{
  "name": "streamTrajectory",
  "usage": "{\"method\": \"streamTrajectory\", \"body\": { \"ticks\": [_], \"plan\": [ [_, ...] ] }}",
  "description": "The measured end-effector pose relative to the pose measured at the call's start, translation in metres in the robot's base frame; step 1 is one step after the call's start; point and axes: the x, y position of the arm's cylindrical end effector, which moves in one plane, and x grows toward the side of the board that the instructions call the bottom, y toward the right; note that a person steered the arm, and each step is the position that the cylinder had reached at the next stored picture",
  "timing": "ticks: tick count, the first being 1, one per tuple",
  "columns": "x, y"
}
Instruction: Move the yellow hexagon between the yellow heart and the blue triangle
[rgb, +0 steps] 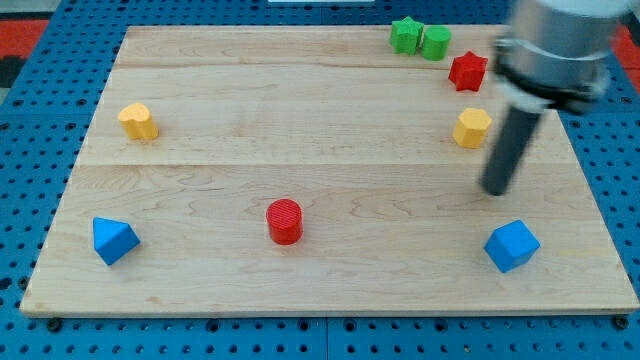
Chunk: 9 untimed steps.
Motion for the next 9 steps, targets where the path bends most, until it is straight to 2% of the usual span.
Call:
{"method": "streamTrajectory", "body": {
  "ticks": [1, 3, 4, 6, 7, 8, 9],
  "plan": [
    [-0.026, 0.052],
    [-0.065, 0.04],
    [-0.083, -0.058],
    [-0.186, -0.28],
    [-0.172, -0.208],
    [-0.126, -0.144],
    [-0.124, -0.248]
  ]
}}
